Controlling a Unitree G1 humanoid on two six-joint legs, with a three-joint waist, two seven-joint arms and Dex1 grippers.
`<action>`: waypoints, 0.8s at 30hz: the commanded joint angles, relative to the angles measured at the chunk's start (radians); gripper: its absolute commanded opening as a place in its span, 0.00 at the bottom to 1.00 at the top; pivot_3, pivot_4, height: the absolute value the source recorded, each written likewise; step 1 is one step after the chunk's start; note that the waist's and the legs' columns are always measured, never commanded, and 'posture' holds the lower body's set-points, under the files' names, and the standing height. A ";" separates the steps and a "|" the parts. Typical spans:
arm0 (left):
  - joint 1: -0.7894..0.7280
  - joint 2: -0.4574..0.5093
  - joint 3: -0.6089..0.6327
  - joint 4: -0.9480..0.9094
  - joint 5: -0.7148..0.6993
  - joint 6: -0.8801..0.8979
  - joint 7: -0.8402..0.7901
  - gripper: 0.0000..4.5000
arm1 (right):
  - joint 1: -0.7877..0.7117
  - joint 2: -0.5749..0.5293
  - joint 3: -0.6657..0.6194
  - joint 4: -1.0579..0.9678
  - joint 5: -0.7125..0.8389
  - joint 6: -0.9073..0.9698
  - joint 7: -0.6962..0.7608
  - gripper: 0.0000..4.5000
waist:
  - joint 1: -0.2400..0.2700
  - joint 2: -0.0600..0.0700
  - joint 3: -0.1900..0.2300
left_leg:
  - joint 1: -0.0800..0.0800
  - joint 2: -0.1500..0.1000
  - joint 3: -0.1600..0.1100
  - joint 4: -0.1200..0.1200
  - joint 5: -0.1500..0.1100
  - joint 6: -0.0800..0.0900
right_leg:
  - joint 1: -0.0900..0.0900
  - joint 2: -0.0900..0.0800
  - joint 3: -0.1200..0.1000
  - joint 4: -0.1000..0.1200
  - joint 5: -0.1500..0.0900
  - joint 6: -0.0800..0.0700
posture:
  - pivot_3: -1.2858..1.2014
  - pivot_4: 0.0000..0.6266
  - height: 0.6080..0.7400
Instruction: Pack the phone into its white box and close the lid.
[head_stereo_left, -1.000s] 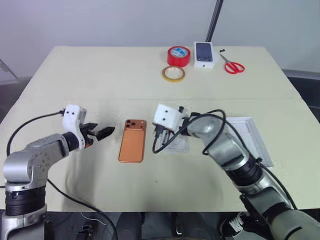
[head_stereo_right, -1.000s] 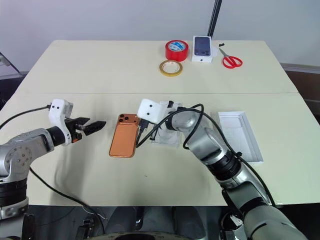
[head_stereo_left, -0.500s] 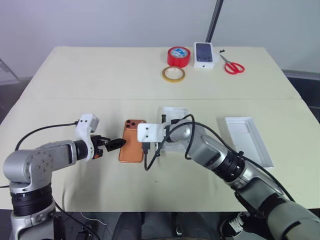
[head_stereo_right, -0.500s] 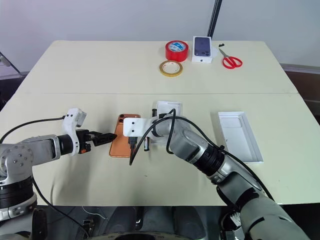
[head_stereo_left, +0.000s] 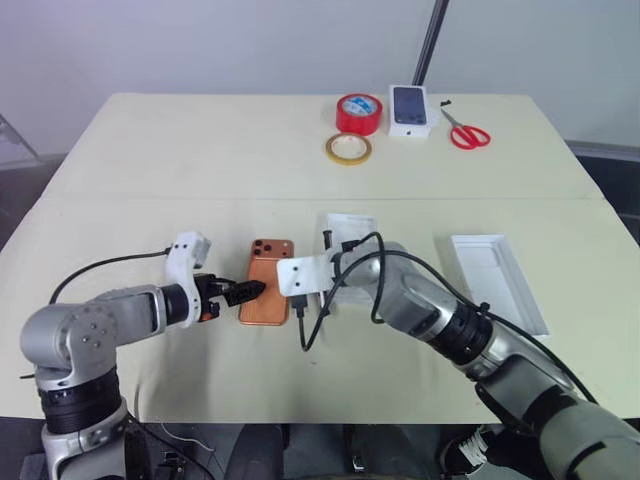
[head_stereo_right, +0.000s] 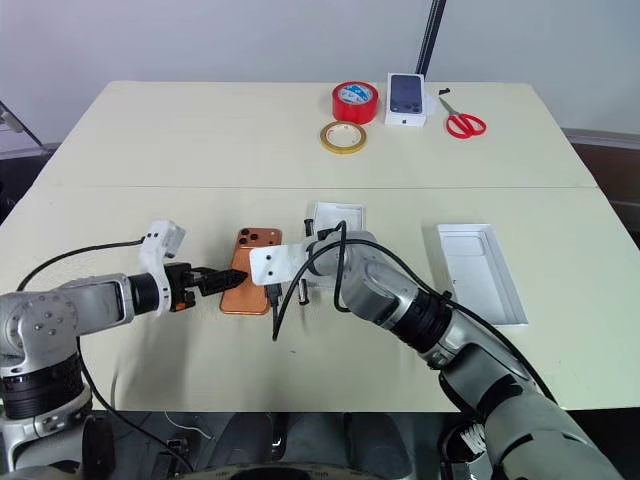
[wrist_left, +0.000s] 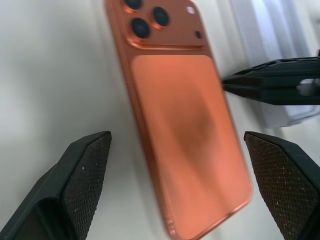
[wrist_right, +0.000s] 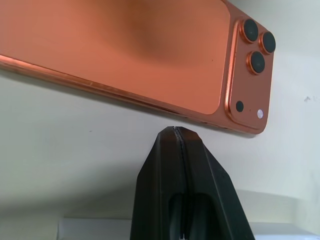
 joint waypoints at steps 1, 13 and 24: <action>-0.005 -0.025 -0.023 0.020 -0.061 0.022 0.014 0.99 | 0.007 0.015 -0.004 -0.028 -0.015 -0.028 0.007 0.00 | 0.000 0.000 0.000 | 0.000 0.000 0.000 0.000 0.000 0.000 | 0.000 0.000 0.000 0.000 0.000 0.000 | 0.52 0.24 1.00; -0.073 -0.111 0.000 0.101 -0.228 0.022 0.157 0.99 | 0.032 0.049 -0.031 -0.020 -0.021 -0.031 0.009 0.00 | 0.003 0.000 -0.001 | 0.001 -0.001 -0.002 0.001 0.000 0.000 | 0.003 -0.002 -0.001 -0.001 0.000 0.000 | 0.52 0.24 1.00; -0.110 -0.077 0.101 0.198 -0.275 0.022 0.267 0.99 | 0.054 0.047 -0.051 -0.033 -0.038 -0.020 0.010 0.00 | -0.004 0.000 -0.001 | 0.001 -0.001 -0.002 0.000 0.001 -0.001 | 0.001 0.000 -0.001 -0.001 0.000 0.000 | 0.52 0.24 1.00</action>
